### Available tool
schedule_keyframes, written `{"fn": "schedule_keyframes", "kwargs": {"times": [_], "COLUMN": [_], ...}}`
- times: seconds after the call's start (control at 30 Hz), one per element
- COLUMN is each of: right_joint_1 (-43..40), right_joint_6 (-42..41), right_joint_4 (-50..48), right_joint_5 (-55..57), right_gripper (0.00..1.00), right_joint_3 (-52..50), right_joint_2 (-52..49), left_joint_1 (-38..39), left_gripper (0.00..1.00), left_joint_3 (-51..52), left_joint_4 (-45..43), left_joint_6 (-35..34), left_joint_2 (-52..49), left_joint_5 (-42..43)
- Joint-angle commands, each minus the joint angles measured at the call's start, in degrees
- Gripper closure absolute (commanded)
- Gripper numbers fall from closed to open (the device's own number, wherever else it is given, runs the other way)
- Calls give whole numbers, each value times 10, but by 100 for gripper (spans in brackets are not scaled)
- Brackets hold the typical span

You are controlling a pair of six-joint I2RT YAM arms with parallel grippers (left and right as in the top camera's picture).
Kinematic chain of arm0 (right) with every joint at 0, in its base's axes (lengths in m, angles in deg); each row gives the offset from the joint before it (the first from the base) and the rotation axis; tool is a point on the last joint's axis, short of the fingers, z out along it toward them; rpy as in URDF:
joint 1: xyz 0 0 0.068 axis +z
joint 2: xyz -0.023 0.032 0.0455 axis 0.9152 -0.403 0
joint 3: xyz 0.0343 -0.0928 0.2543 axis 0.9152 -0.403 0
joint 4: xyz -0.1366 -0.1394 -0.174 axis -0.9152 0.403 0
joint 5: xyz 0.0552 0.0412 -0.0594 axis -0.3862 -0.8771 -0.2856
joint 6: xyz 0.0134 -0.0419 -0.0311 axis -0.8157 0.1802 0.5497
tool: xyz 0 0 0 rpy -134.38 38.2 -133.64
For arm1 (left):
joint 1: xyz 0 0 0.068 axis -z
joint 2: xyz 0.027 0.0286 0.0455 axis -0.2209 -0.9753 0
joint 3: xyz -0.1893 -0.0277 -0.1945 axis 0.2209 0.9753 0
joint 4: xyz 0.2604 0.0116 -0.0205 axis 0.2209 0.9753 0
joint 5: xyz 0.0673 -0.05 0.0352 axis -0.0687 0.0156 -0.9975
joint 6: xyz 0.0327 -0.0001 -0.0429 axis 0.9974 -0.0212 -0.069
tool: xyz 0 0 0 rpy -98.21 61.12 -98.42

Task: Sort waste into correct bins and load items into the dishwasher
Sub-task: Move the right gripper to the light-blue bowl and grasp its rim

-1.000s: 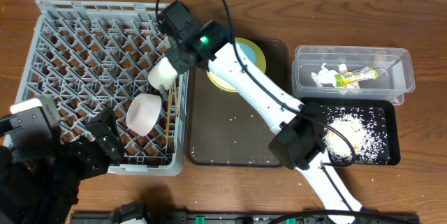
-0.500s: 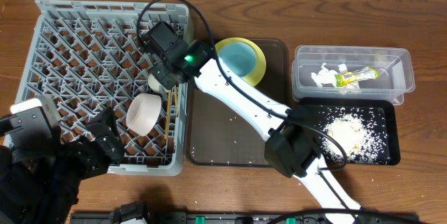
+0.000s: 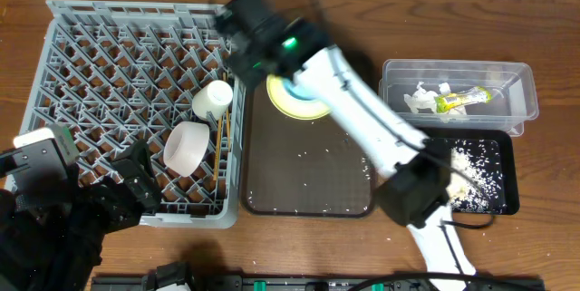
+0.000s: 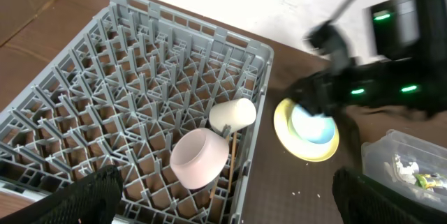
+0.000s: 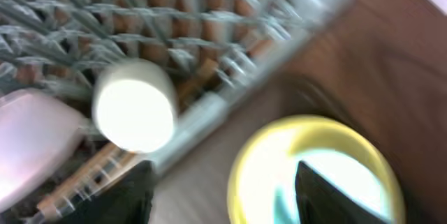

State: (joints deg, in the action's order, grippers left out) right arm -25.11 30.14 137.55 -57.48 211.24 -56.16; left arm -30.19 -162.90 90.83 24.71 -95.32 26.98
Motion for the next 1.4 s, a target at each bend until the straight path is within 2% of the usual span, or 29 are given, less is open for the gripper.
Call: {"fn": "schedule_keyframes", "kwargs": {"times": [0.0, 0.13, 0.47, 0.6, 0.73, 0.9, 1.0, 1.23, 1.37], "right_joint_1": [-30, -54, -59, -52, -52, -52, -52, -57, -61], "right_joint_6": [13, 16, 16, 15, 15, 16, 16, 1, -22], "right_joint_4": [45, 61, -31, -43, -44, -42, -42, -56, -118], "right_joint_5": [1, 1, -38, -37, -33, -33, -33, -39, -122], "right_gripper": [33, 34, 39, 50, 75, 80, 99, 99, 99], "right_joint_3": [-6, -45, -181, -205, -218, -218, -217, -180, -179], "right_joint_2": [-1, -18, -29, -29, -29, -29, -28, 46, 104], "left_joint_1": [-1, -1, -1, -1, -1, -1, -1, -1, -1], "left_gripper": [3, 3, 3, 3, 3, 3, 3, 3, 3], "left_joint_3": [-2, -2, -2, -2, -2, -2, -2, -3, -2], "left_joint_4": [-2, -2, -2, -2, -2, -2, -2, -2, -2], "left_joint_6": [-5, -5, -5, -5, -5, -5, -5, -5, -5], "left_joint_2": [0, 0, 0, 0, 0, 0, 0, 0, 0], "left_joint_5": [-3, -3, -3, -3, -3, -3, -3, -3, -3]}}
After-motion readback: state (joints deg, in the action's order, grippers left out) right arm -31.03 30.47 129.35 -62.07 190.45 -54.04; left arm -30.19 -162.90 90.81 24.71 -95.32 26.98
